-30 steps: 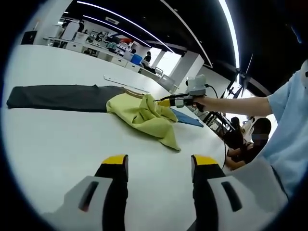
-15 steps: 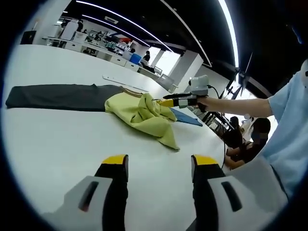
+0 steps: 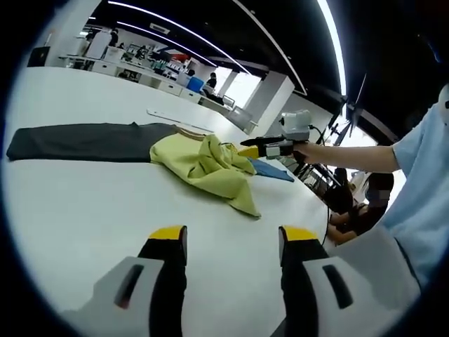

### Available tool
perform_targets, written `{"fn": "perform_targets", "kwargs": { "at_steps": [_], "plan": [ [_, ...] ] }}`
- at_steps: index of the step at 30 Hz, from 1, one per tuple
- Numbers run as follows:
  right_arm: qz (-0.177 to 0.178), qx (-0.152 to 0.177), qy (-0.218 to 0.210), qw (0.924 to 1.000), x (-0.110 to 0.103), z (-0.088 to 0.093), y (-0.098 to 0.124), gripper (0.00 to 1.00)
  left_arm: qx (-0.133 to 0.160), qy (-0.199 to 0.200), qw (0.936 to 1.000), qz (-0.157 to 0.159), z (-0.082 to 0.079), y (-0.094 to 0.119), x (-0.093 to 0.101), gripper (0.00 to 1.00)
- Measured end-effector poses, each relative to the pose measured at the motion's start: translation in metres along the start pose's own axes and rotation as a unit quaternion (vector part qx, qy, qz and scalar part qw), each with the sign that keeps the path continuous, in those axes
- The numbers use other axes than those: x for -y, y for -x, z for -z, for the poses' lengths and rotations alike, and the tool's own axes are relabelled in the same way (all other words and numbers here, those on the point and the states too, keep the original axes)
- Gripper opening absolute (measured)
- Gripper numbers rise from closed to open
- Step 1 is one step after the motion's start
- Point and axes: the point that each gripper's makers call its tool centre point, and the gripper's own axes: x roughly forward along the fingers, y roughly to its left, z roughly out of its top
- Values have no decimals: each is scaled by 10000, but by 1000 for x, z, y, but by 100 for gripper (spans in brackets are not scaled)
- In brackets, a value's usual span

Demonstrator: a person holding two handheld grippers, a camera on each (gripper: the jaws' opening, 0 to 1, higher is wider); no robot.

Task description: Fold the garment on the visible template until the final outline fits inside the template.

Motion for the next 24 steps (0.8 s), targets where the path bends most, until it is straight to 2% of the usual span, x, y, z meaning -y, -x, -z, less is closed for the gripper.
{"fn": "perform_targets", "kwargs": {
  "at_steps": [6, 8, 15, 18, 24],
  "plan": [
    [-234, 58, -398, 9989, -22, 3, 7, 34, -9, -16, 10000, 10, 0, 0, 1, 49],
    [-268, 64, -392, 9988, -29, 6, 7, 34, -16, -21, 10000, 11, 0, 0, 1, 49],
    [-305, -129, -517, 9981, -34, 21, -4, 24, 15, -31, 10000, 2, -2, 1, 1, 49],
    [-315, -146, -992, 9945, -35, 24, -8, 23, 13, -31, 10000, -7, -2, 1, 0, 49],
    [-206, -177, -1570, 9872, -27, 30, -16, 14, -4, -48, 10000, -15, -1, 0, 0, 49]
  ]
}}
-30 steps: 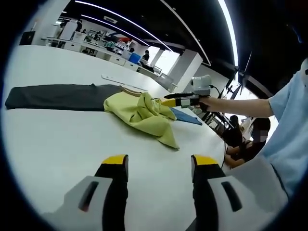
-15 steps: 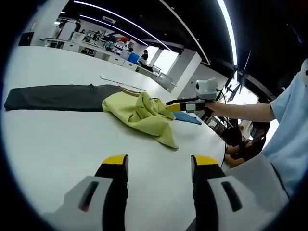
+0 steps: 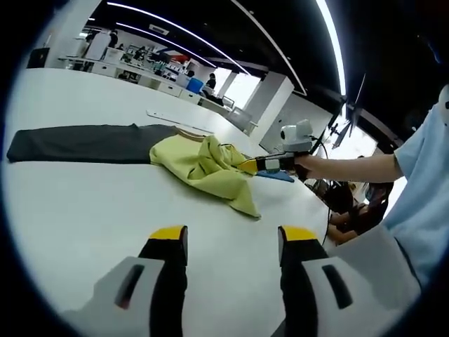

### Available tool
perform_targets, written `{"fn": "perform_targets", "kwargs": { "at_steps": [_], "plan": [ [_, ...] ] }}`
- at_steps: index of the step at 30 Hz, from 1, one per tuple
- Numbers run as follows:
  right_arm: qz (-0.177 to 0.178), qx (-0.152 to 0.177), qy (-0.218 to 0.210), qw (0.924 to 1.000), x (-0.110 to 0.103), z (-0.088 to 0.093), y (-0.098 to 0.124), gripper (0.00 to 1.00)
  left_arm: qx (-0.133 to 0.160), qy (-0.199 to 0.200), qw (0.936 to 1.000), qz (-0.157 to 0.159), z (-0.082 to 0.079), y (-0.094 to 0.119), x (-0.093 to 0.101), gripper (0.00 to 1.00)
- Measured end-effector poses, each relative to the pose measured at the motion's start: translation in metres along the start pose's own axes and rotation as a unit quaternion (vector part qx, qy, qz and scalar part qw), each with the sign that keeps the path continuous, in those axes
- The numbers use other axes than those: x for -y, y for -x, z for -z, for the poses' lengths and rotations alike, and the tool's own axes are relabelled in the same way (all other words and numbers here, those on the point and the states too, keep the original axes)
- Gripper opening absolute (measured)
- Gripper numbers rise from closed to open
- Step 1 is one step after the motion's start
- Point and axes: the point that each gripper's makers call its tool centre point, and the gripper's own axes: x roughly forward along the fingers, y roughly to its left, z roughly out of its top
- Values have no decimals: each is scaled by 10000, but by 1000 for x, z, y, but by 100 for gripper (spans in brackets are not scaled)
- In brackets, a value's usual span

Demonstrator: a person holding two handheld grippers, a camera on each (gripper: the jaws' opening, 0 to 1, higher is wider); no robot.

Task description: Fold the garment on the visible template until the final outline fits inside the template.

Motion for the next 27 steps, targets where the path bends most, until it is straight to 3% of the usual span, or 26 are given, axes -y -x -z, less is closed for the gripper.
{"fn": "perform_targets", "kwargs": {
  "at_steps": [5, 12, 17, 20, 27],
  "plan": [
    [37, -140, -73, 9999, 4, 10, -6, 14, -21, -17, 10000, -10, 1, 0, 0, 49],
    [-111, -57, -720, 9973, -1, 8, -9, 13, -60, -33, 10000, -5, 2, -1, 0, 49],
    [-74, -60, -760, 9971, 0, 9, -13, 8, -91, -21, 10000, 0, 4, -1, 0, 48],
    [-76, -72, -801, 9967, 0, 10, -13, 0, -137, 4, 9999, 33, 6, -3, 3, 48],
    [-127, 25, -765, 9970, -14, 10, -1, 0, -384, -55, 9988, 293, 13, -20, 21, 46]
  ]
}}
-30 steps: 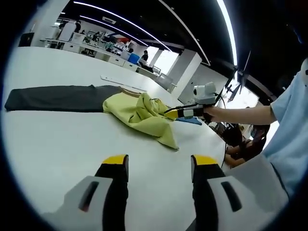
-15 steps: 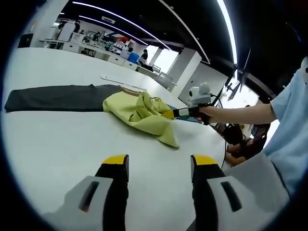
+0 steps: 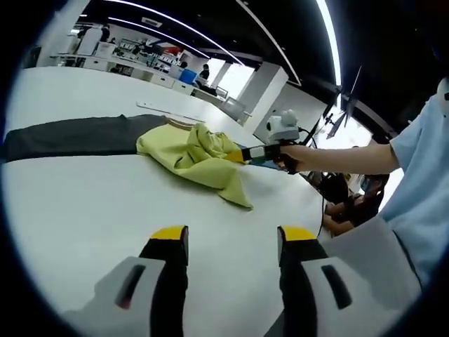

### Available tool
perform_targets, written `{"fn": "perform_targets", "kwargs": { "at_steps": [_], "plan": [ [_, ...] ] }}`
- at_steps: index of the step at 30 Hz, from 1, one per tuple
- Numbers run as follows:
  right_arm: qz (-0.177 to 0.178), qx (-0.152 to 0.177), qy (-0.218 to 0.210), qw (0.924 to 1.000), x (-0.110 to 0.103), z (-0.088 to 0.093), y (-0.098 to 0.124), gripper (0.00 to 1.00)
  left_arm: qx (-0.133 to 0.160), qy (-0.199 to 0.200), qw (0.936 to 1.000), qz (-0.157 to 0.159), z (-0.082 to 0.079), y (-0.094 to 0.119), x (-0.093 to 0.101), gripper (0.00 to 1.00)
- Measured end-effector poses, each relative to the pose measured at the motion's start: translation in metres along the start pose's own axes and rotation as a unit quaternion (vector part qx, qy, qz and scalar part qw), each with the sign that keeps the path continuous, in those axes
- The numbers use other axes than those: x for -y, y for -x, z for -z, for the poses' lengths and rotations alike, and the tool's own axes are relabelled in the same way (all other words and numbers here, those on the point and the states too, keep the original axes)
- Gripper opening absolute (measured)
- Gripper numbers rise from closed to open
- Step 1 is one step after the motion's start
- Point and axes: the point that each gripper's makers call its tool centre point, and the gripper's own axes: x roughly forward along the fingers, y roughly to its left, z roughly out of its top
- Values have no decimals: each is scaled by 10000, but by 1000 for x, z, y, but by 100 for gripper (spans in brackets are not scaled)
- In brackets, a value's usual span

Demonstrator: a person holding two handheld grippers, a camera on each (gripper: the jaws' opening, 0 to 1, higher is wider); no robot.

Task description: Fold the garment on the visible template until the final outline fits inside the template.

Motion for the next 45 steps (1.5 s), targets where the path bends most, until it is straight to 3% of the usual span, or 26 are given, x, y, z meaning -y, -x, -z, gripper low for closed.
{"fn": "perform_targets", "kwargs": {
  "at_steps": [5, 9, 11, 13, 14, 15, 19, 23, 33, 39, 42, 43, 45],
  "plan": [
    [-101, 21, 117, 9999, -8, 0, 7, 0, -51, -133, 9998, 150, -4, -24, 13, 42],
    [-167, 21, 249, 9995, -10, -1, 10, 0, -177, 19, 9994, 286, 1, -44, 23, 40],
    [-211, 51, 233, 9995, -9, -3, 10, 0, -227, 142, 9992, 313, 4, -54, 28, 38],
    [-244, 69, 235, 9994, -7, -5, 11, 0, -199, 529, 9982, 195, 5, -63, 29, 32],
    [-264, 72, 277, 9992, -8, -5, 11, 0, -130, 728, 9971, 202, 3, -69, 30, 32],
    [-278, 85, 346, 9990, -8, -7, 12, 0, -182, 663, 9973, 246, 5, -72, 32, 32],
    [-317, 111, 396, 9986, -5, -11, 14, 0, -422, 1150, 9922, 206, 15, -87, 37, 33],
    [-363, 140, 430, 9983, -4, -14, 16, 0, -397, 1601, 9863, 30, 18, -99, 33, 33],
    [-458, 161, 607, 9970, -5, -14, 24, 0, -226, 1963, 9802, -108, 13, -113, 27, 31],
    [-468, 140, 631, 9968, -5, -12, 25, 0, -167, 2119, 9767, -296, 14, -123, 17, 16],
    [-501, 126, 638, 9966, -6, -11, 27, 0, -172, 2170, 9753, -376, 16, -123, 12, 2],
    [-507, 128, 643, 9966, -7, -11, 28, 0, -122, 2306, 9724, -321, 15, -124, 13, 1],
    [-507, 132, 654, 9965, -7, -11, 29, 0, -130, 2288, 9728, -324, 14, -125, 12, 1]
  ]
}}
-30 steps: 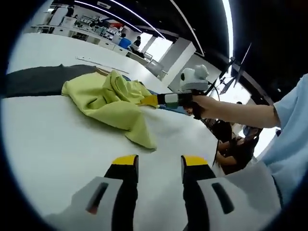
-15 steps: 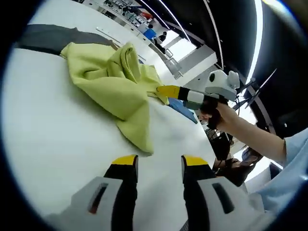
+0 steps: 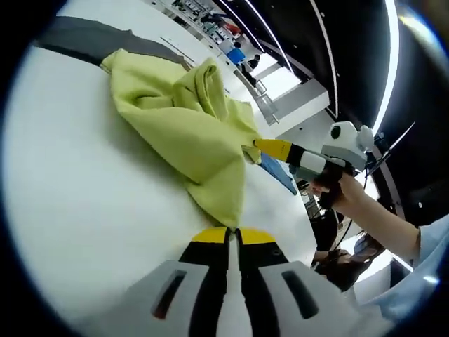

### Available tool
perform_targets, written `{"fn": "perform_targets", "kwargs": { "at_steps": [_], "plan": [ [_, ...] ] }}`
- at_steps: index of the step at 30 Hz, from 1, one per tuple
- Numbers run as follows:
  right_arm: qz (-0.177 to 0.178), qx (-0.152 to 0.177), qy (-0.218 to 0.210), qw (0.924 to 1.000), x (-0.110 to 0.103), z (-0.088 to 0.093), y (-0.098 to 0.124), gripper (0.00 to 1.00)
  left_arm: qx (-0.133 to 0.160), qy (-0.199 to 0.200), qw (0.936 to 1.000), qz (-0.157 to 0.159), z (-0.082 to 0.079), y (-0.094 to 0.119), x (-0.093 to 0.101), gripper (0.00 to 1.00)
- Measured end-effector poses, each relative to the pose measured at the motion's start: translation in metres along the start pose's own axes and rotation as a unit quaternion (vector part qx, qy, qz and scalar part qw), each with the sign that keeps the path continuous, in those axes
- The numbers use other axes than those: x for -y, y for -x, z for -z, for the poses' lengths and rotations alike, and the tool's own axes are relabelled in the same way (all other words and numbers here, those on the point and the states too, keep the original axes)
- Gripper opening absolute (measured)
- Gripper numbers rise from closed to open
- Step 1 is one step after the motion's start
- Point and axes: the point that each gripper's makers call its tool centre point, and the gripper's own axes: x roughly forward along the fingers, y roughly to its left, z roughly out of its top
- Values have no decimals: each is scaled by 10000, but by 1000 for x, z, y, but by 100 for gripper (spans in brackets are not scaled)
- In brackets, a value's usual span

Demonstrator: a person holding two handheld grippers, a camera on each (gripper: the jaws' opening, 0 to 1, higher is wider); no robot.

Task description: Fold the garment on the visible template until the final outline fits inside the template.

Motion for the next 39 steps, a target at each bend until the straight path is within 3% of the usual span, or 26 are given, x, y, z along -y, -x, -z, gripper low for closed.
{"fn": "perform_targets", "kwargs": {
  "at_steps": [10, 18, 22, 29, 39],
  "plan": [
    [5, 117, -35, 9999, 0, -2, 15, 0, -45, -39, 9996, 277, -8, 14, 11, 0],
    [39, 289, -220, 9993, -3, 4, 42, 0, -299, -309, 9990, 147, -15, 57, -5, 0],
    [101, 367, -373, 9986, -3, 12, 57, 0, -293, -170, 9994, 72, -21, 78, -15, 0],
    [205, 471, -679, 9964, -3, 30, 82, 0, -287, -270, 9991, -122, -27, 111, -29, 0],
    [239, 415, -912, 9947, -25, 64, 111, 0, -364, -381, 9978, -401, -26, 146, -48, 0]
  ]
}}
